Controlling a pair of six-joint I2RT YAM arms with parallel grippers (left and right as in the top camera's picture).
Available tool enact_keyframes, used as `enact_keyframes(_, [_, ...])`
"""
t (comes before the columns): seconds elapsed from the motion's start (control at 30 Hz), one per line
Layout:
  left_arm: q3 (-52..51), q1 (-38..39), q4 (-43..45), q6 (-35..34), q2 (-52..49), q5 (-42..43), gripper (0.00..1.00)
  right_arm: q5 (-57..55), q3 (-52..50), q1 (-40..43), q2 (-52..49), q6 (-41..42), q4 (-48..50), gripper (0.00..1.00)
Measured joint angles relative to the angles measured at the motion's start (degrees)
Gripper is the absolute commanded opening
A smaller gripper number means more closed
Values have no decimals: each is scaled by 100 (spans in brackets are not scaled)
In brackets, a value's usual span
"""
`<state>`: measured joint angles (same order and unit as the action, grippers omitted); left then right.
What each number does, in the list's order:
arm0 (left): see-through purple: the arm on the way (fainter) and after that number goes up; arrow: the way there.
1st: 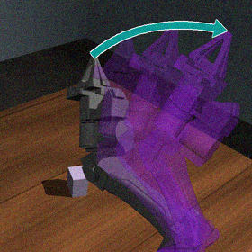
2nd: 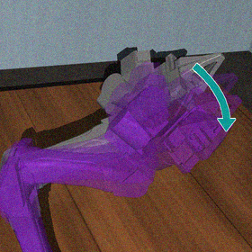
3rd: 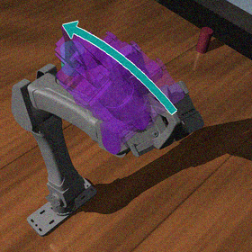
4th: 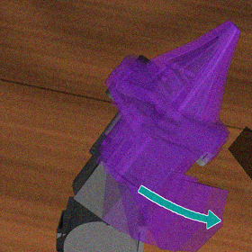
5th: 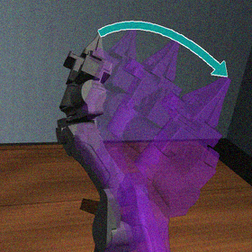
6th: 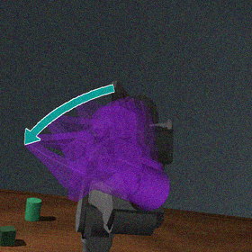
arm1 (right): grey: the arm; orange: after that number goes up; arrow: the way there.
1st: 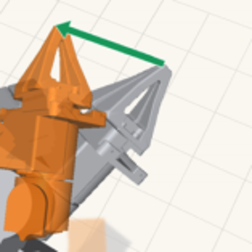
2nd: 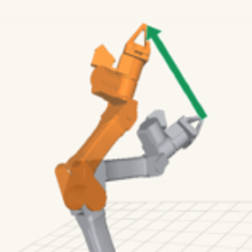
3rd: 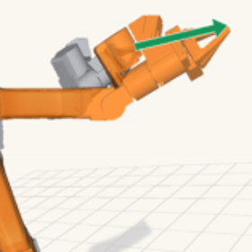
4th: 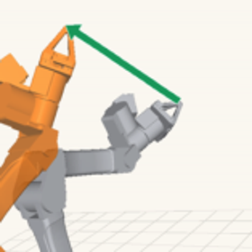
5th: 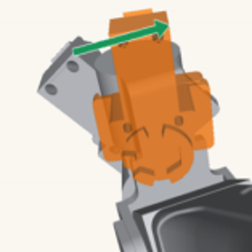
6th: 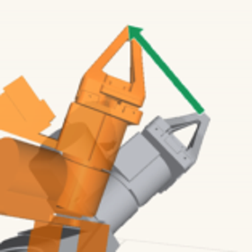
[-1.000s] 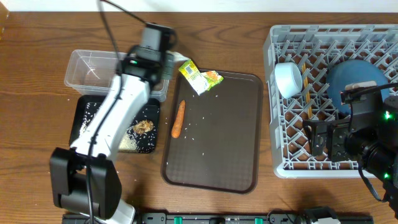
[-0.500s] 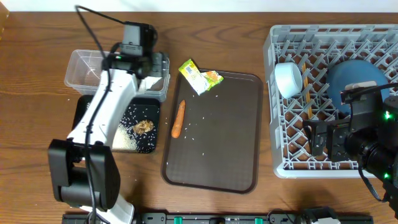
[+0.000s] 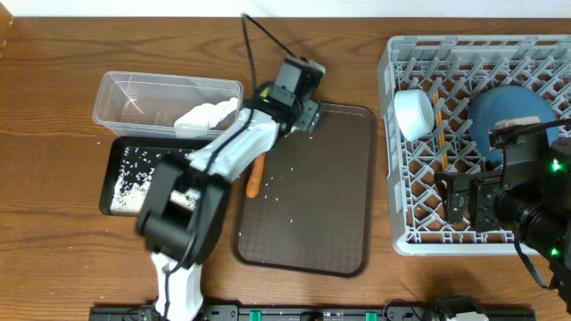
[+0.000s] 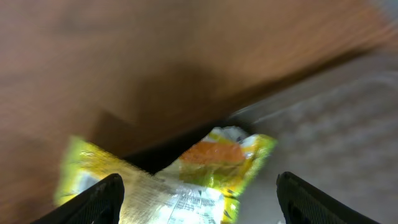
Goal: Sort waste into correct bins and load items into the dishwasher rack
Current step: 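Carry the tissue and wrapper left and drop them into the clear container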
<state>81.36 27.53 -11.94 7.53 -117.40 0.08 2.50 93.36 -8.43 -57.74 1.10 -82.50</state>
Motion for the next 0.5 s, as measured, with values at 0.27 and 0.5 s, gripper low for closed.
enact_keyframes(0.27, [15,-72,85,2,-562,-208,57,0,0,0,2,0,0,99])
enact_keyframes(0.5, [22,68,-212,22,-551,-129,6,0,0,0,0,0,-2,99])
